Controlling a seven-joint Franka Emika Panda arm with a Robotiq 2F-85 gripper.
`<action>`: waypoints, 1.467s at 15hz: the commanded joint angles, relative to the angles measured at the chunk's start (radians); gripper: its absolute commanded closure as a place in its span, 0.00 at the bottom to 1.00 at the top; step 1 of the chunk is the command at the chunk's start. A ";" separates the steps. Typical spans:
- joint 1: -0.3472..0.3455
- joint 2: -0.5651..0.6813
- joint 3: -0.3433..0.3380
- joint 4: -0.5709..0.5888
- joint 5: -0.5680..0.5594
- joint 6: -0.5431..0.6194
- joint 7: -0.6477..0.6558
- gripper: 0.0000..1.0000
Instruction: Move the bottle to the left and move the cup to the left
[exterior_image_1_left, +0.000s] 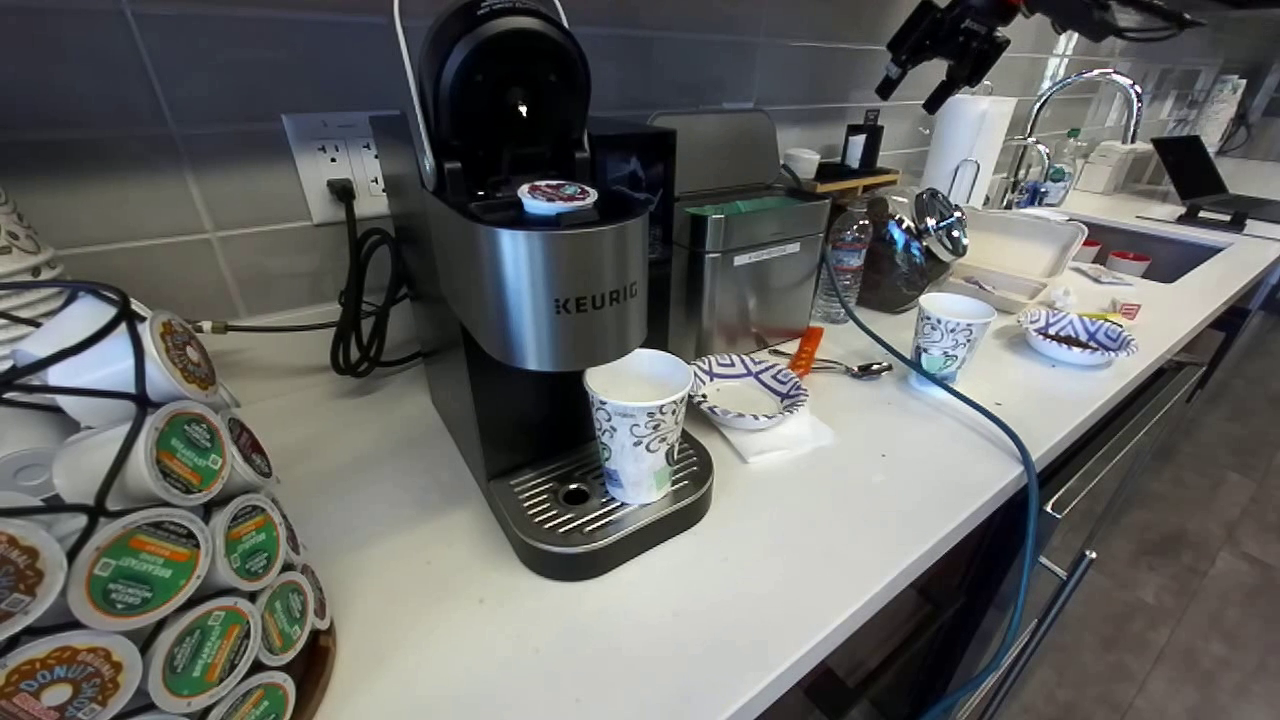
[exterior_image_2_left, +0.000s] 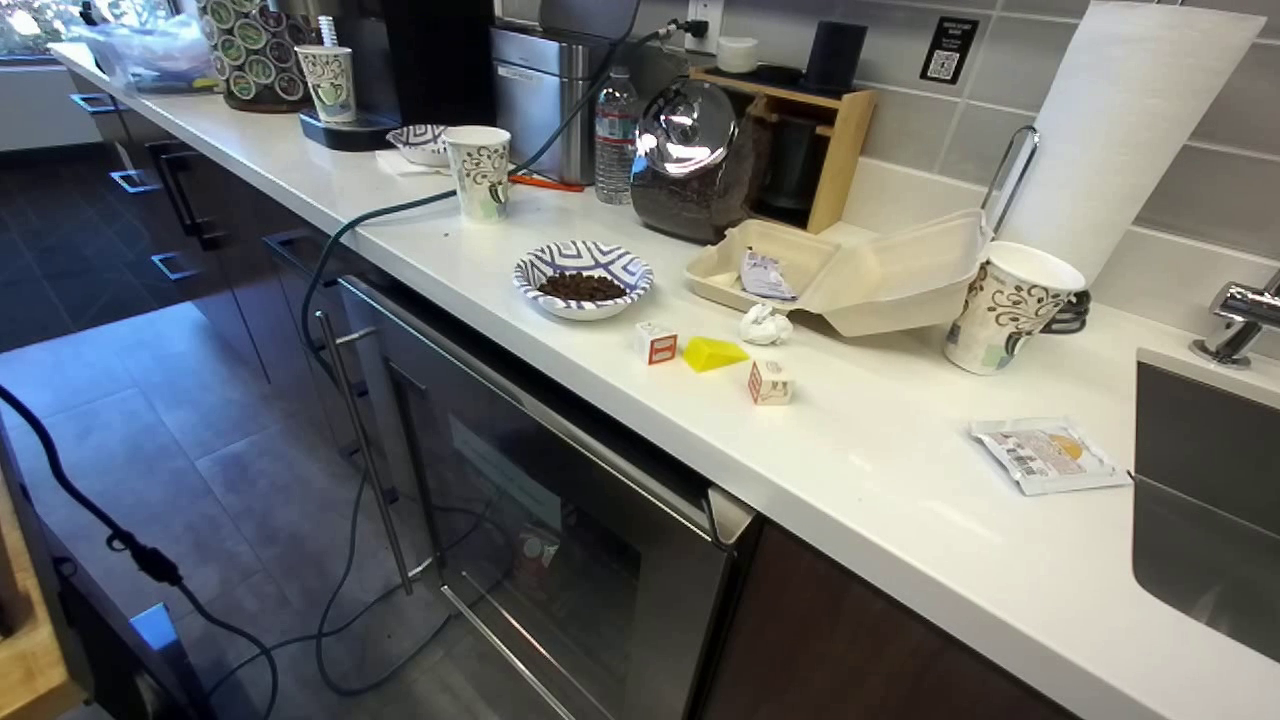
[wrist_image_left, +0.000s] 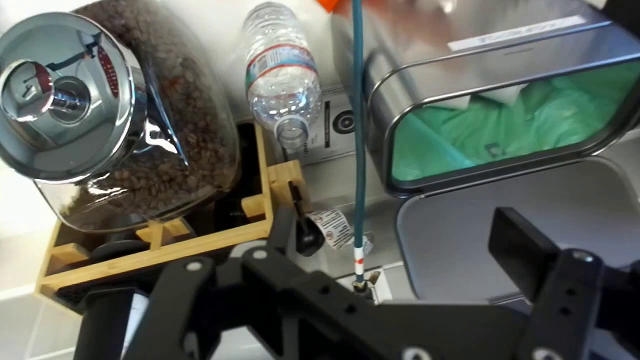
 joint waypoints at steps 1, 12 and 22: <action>-0.062 -0.182 0.012 -0.241 0.182 -0.113 -0.190 0.00; -0.020 -0.457 -0.104 -0.848 -0.221 0.049 0.193 0.00; 0.013 -0.396 -0.008 -0.889 -0.255 0.334 0.552 0.00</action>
